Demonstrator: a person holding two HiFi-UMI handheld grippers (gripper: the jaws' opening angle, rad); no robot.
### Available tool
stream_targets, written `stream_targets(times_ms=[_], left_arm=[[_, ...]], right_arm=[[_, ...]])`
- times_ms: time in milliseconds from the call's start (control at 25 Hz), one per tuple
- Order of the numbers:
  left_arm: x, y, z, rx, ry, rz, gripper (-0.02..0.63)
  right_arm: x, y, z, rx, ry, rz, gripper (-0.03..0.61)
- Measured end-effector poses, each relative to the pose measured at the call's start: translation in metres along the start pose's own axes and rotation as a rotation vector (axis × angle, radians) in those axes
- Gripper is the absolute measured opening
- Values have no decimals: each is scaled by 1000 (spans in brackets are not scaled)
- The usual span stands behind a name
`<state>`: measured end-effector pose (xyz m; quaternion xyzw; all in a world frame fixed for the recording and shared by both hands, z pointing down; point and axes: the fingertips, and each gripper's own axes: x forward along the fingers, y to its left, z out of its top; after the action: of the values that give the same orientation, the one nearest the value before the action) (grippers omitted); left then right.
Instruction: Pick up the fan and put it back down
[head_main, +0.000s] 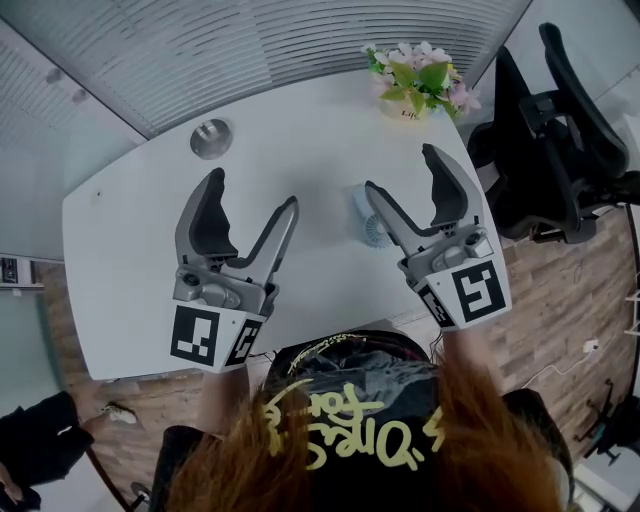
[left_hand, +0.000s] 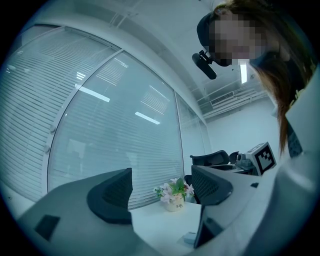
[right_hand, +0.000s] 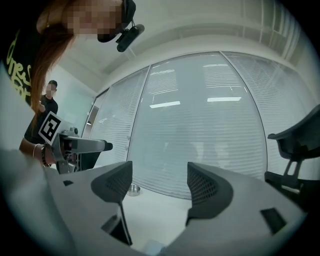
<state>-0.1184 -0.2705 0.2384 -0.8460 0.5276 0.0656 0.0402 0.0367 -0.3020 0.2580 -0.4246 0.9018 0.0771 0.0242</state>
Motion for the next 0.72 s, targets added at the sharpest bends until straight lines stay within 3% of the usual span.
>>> stream_targets(times_ms=[400,440,520,640,720], left_arm=[[-4,1,5,7,-19,19,345],[-4,1,5,7,-18,20,341],[-5,1,4,8,-14,22,323],[-7,4,0,14,2,41,226],[-9,7,-2,14,11,63,168]], right_arm=[[1,7,3,17,-24,18,341],[0,7,3,11,-27,19,315],[0,8,2,-4,-25,15,189],[0,10,-3,-14,-14,14,142],[-1,10,-4,-19,-13,9,76]])
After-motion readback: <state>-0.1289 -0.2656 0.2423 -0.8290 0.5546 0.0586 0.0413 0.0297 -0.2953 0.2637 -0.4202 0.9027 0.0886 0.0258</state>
